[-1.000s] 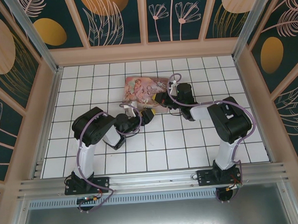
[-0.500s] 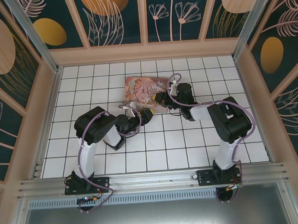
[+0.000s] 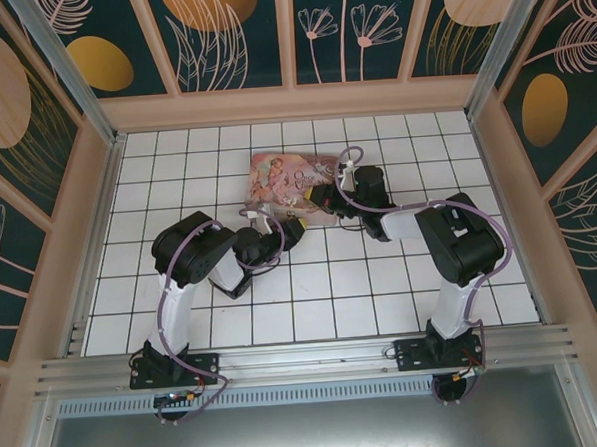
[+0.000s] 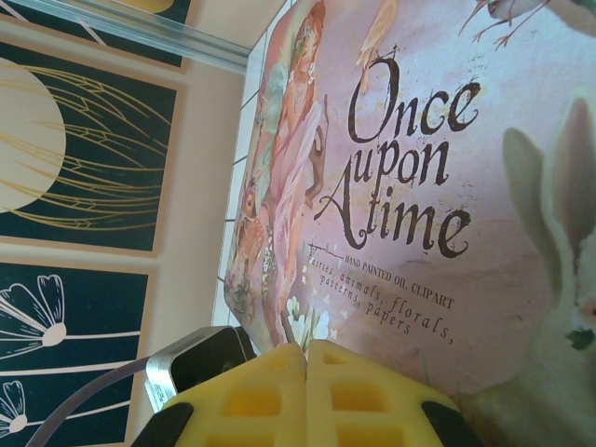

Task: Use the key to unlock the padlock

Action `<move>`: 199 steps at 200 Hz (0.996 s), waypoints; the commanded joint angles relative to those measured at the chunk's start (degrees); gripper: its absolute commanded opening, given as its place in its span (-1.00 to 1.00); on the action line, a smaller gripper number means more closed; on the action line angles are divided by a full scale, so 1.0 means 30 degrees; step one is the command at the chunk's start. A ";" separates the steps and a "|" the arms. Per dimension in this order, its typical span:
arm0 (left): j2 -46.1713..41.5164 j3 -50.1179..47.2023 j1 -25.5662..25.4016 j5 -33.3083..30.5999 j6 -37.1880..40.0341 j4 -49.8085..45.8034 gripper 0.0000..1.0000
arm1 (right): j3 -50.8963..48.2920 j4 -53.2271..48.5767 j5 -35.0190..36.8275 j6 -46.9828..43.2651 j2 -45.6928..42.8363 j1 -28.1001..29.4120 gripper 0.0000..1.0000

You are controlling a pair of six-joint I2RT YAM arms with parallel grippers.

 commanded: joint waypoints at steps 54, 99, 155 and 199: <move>0.0391 0.0415 0.0026 -0.0457 0.0169 0.0085 -0.30 | -0.0434 -0.0256 -0.0064 0.0141 0.0422 0.0056 -1.00; 0.0420 0.0543 0.0032 -0.0464 0.0220 -0.0011 -0.44 | -0.0436 -0.0360 -0.0036 0.0071 0.0367 0.0057 -1.00; 0.0596 0.0634 0.0091 -0.0402 0.0119 0.0092 -0.80 | -0.0142 -0.1130 -0.0009 -0.0262 0.0269 0.0027 -1.00; 0.0180 0.0352 0.0208 -0.0080 -0.0655 0.0304 -1.00 | 0.1173 -0.3311 0.0128 -0.0918 -0.0816 -0.0149 -1.00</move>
